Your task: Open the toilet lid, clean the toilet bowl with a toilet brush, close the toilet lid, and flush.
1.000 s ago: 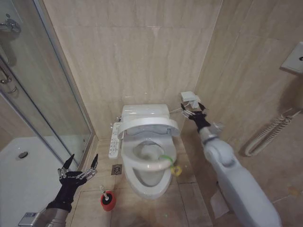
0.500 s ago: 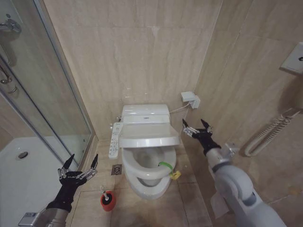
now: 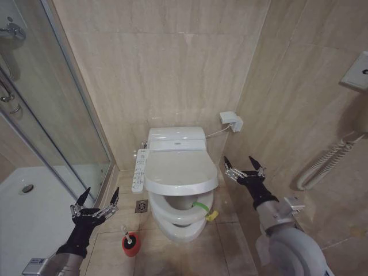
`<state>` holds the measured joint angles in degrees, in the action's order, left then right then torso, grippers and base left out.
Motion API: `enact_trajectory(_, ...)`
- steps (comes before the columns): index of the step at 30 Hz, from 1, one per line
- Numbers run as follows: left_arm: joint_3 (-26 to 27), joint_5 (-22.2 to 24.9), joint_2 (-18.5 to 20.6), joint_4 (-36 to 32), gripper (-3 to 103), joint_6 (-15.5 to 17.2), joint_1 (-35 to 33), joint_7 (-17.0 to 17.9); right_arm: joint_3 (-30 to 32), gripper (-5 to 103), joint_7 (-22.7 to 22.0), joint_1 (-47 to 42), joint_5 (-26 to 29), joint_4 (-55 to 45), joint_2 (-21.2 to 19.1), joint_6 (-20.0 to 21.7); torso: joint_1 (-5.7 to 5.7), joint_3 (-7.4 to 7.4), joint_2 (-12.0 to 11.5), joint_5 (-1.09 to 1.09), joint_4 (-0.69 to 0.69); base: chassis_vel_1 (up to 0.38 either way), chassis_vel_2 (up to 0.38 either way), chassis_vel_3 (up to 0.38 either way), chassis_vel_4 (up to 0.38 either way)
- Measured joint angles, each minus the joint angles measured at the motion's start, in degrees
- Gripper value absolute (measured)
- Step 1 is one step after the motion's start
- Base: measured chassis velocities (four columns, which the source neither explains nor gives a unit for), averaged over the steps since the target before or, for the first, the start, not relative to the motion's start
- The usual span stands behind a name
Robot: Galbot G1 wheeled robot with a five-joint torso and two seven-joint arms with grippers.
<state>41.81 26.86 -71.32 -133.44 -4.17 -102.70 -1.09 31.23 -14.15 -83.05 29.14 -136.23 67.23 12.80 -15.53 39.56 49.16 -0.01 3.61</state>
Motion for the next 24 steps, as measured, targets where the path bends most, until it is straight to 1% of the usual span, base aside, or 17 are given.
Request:
enact_trajectory(2, 0.0, 0.0, 0.0, 0.0, 100, 0.0, 0.0, 0.0, 0.2, 100, 0.2, -0.8, -0.3, -0.3, 0.4, -0.1, 0.00, 0.00, 0.0, 0.00, 0.00, 0.000, 0.000, 0.000, 0.000)
enact_trajectory(5, 0.0, 0.0, 0.0, 0.0, 100, 0.0, 0.0, 0.0, 0.8, 100, 3.4, -3.4, -2.8, -0.6, 1.2, -2.5, 0.00, 0.00, 0.0, 0.00, 0.00, 0.000, 0.000, 0.000, 0.000)
enact_trajectory(6, 0.0, 0.0, 0.0, 0.0, 100, 0.0, 0.0, 0.0, 0.8, 100, 3.4, -3.4, -2.8, -0.6, 1.2, -2.5, 0.00, 0.00, 0.0, 0.00, 0.00, 0.000, 0.000, 0.000, 0.000)
enact_trajectory(9, 0.0, 0.0, 0.0, 0.0, 100, 0.0, 0.0, 0.0, 1.9, 100, 8.7, -5.8, -7.0, -0.1, 2.6, -6.0, 0.00, 0.00, 0.0, 0.01, 0.00, 0.000, 0.000, 0.000, 0.000)
enact_trajectory(10, 0.0, 0.0, 0.0, 0.0, 100, 0.0, 0.0, 0.0, 1.9, 100, 8.7, -5.8, -7.0, -0.1, 2.6, -6.0, 0.00, 0.00, 0.0, 0.01, 0.00, 0.000, 0.000, 0.000, 0.000)
enact_trajectory(12, 0.0, 0.0, 0.0, 0.0, 100, 0.0, 0.0, 0.0, 2.3, 100, 11.3, -7.6, -8.1, -0.1, 3.7, -7.9, -0.01, 0.00, 0.0, 0.00, 0.00, 0.000, 0.000, 0.000, 0.000)
enact_trajectory(13, 0.0, 0.0, 0.0, 0.0, 100, 0.0, 0.0, 0.0, 2.9, 100, 13.6, -8.7, -8.9, -0.1, 4.3, -9.3, -0.01, 0.00, 0.0, 0.00, 0.01, 0.000, 0.000, 0.000, 0.000)
enact_trajectory(14, 0.0, 0.0, 0.0, 0.0, 100, 0.0, 0.0, 0.0, 2.9, 100, 13.6, -8.7, -8.9, -0.1, 4.3, -9.3, -0.01, 0.00, 0.0, 0.00, 0.01, 0.000, 0.000, 0.000, 0.000)
enact_trajectory(16, 0.0, 0.0, 0.0, 0.0, 100, 0.0, 0.0, 0.0, 3.9, 100, 16.6, -9.8, -9.1, -0.3, 4.9, -10.2, -0.01, 0.00, 0.0, 0.01, 0.00, 0.000, 0.000, 0.000, 0.000)
enact_trajectory(18, 0.0, 0.0, 0.0, 0.0, 100, 0.0, 0.0, 0.0, 5.5, 100, 19.9, -11.5, -7.5, -1.7, 5.7, -10.2, -0.01, 0.00, 0.0, 0.00, -0.01, 0.000, 0.000, 0.000, 0.000)
enact_trajectory(20, 0.0, 0.0, 0.0, 0.0, 100, 0.0, 0.0, 0.0, 5.8, 100, 20.6, -11.8, -7.1, -2.0, 5.9, -10.1, -0.01, 0.00, 0.0, 0.00, -0.01, 0.000, 0.000, 0.000, 0.000)
enact_trajectory(21, 0.0, 0.0, 0.0, 0.0, 100, 0.0, 0.0, 0.0, 7.3, 100, 23.2, -13.4, -6.5, -3.0, 7.2, -9.5, -0.01, 0.00, 0.0, -0.01, 0.00, 0.000, 0.000, 0.000, 0.000)
enact_trajectory(22, 0.0, 0.0, 0.0, 0.0, 100, 0.0, 0.0, 0.0, 7.9, 100, 24.2, -14.3, -6.6, -3.5, 8.0, -9.5, -0.01, 0.00, 0.0, 0.00, 0.00, 0.000, 0.000, 0.000, 0.000)
enact_trajectory(24, 0.0, 0.0, 0.0, 0.0, 100, 0.0, 0.0, 0.0, 8.3, 100, 24.7, -15.2, -7.0, -4.0, 8.8, -9.5, -0.01, 0.00, 0.0, 0.00, 0.00, 0.000, 0.000, 0.000, 0.000)
